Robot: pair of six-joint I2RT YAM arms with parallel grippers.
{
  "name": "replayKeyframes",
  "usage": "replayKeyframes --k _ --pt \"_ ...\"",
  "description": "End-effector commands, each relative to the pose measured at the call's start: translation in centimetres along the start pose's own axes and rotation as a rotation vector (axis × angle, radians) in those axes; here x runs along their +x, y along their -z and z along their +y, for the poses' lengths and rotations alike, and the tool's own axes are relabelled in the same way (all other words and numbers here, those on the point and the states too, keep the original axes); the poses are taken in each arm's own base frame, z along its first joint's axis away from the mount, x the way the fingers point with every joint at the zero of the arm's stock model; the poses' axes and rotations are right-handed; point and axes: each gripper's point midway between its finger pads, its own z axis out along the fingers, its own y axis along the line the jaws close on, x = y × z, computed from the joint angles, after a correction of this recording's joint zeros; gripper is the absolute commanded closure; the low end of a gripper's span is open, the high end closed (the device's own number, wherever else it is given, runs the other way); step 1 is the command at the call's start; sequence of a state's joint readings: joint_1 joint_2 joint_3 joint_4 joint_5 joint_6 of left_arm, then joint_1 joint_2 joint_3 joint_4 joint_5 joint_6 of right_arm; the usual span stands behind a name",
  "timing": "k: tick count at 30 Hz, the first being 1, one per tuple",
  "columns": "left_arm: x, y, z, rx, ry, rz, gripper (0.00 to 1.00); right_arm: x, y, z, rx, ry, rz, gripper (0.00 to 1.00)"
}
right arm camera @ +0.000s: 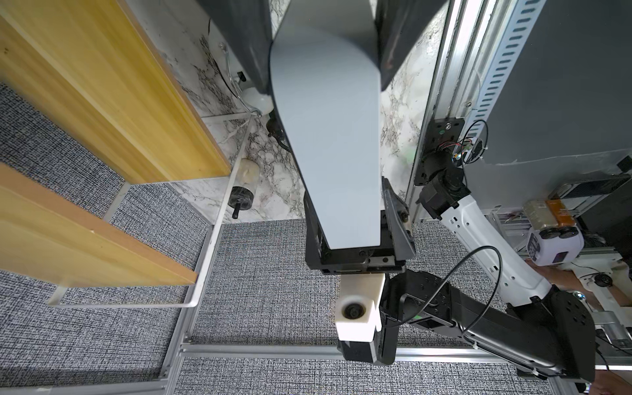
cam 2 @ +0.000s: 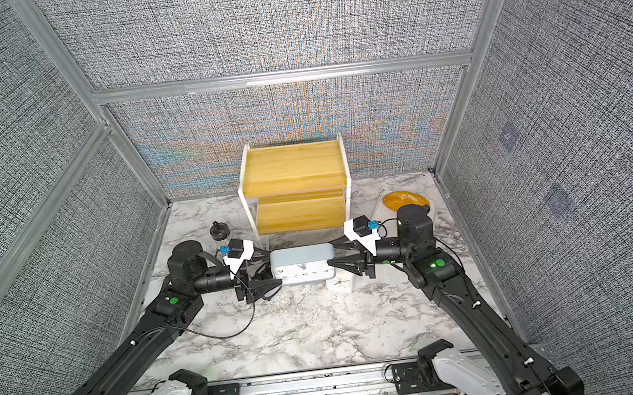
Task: Place the alarm clocks on the shelf by style
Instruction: Pick up the alarm from the center of the board.
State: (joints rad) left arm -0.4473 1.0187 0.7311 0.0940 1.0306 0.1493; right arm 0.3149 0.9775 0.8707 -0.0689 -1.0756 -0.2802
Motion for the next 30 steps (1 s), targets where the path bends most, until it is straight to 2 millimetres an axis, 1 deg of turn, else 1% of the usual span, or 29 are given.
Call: replayKeyframes --k 1,8,11,14,18,22,25,28,29,30 --pt "-0.2 0.0 -0.7 0.043 -0.013 -0.002 0.24 -0.6 0.0 -0.4 0.014 0.029 -0.015 0.71" --pt "0.5 0.0 -0.8 0.057 0.001 0.019 0.30 -0.7 -0.1 -0.5 0.014 0.029 -0.016 0.71" --pt "0.5 0.0 -0.7 0.052 0.001 0.020 0.32 -0.7 -0.1 -0.5 0.011 0.026 -0.020 0.71" --pt "0.4 -0.1 -0.7 0.054 -0.002 0.018 0.36 -0.7 -0.1 -0.4 0.006 0.019 -0.021 0.72" --pt "0.3 -0.2 -0.6 0.056 0.001 0.019 0.46 -0.8 -0.1 -0.2 -0.002 0.019 -0.024 0.72" --pt "0.3 -0.3 -0.6 0.070 0.014 0.023 0.65 -0.5 -0.1 -0.3 0.005 0.014 -0.019 0.72" --pt "0.3 -0.3 -0.6 0.071 0.016 0.026 0.73 -0.3 -0.1 -0.6 0.016 0.010 -0.015 0.72" --pt "0.2 -0.2 -0.6 0.063 0.011 0.027 0.74 0.0 -0.2 -1.0 0.039 0.001 -0.004 0.72" --pt "0.2 -0.1 -0.6 0.060 0.009 0.028 0.78 0.0 -0.2 -1.1 0.045 -0.001 -0.003 0.71" --pt "0.2 -0.1 -0.6 0.052 0.009 0.030 0.78 0.1 -0.2 -1.3 0.052 -0.006 0.001 0.70"
